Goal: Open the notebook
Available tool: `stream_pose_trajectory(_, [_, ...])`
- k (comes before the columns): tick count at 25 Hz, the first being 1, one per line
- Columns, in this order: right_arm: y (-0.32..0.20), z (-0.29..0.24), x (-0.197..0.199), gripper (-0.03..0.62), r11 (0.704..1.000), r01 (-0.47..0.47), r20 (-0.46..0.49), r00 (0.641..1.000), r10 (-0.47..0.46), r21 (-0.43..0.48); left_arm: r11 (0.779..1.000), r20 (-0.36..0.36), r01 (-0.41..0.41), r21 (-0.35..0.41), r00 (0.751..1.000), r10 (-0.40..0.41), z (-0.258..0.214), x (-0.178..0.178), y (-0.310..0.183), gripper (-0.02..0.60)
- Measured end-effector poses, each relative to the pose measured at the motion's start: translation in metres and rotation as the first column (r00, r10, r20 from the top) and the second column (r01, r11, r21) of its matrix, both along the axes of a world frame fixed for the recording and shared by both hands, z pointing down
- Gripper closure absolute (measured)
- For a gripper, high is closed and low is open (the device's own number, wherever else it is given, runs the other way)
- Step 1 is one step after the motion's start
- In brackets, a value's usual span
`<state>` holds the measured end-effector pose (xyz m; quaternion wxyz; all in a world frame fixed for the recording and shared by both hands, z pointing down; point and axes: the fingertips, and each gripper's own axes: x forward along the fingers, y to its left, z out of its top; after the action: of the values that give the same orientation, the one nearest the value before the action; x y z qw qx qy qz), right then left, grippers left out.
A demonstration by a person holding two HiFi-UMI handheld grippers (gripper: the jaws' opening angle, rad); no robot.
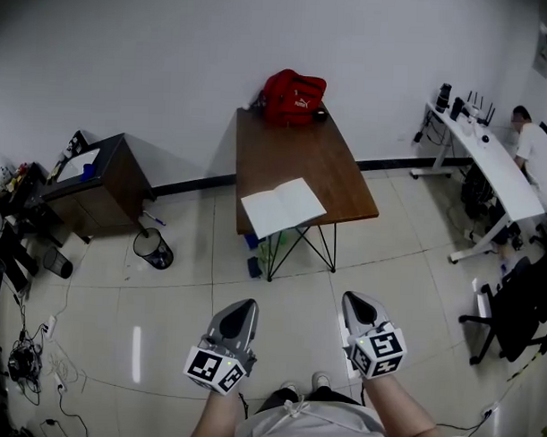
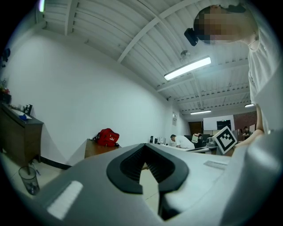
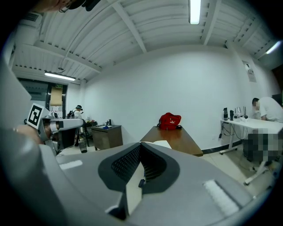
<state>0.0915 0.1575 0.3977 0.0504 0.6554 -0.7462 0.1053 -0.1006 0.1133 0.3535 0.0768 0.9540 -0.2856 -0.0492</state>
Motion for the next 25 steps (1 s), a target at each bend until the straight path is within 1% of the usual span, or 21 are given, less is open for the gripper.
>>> stream_pose_trajectory(3, [0.007,0.001,0.003,0.588,1.0,0.016,0.01,1.0,-0.016,-0.009,1.0,0.007,0.006,-0.017,1.0,-0.006,0.002,0.01,0.004,0.588])
stream_pose_trajectory(6, [0.013,0.0,0.009,0.588,1.0,0.025,0.011,1.0,-0.025,-0.002,1.0,0.022,0.01,-0.009,1.0,-0.01,0.001,0.021,0.009,0.588])
stream_pose_trajectory(12, [0.017,-0.014,0.02,0.588,0.998,0.043,-0.052,0.998,-0.041,0.043,1.0,0.024,0.019,0.015,1.0,-0.019,-0.005,0.035,0.013,0.588])
stream_pose_trajectory(18, [0.017,-0.022,0.027,0.589,0.997,0.053,-0.048,0.998,-0.05,0.063,0.999,0.037,0.019,0.026,0.999,-0.02,-0.007,0.044,0.018,0.588])
stream_pose_trajectory(25, [0.012,-0.026,0.022,0.588,0.994,0.083,-0.059,0.995,-0.079,0.071,0.999,0.037,0.037,0.03,0.999,-0.038,-0.007,0.043,0.021,0.588])
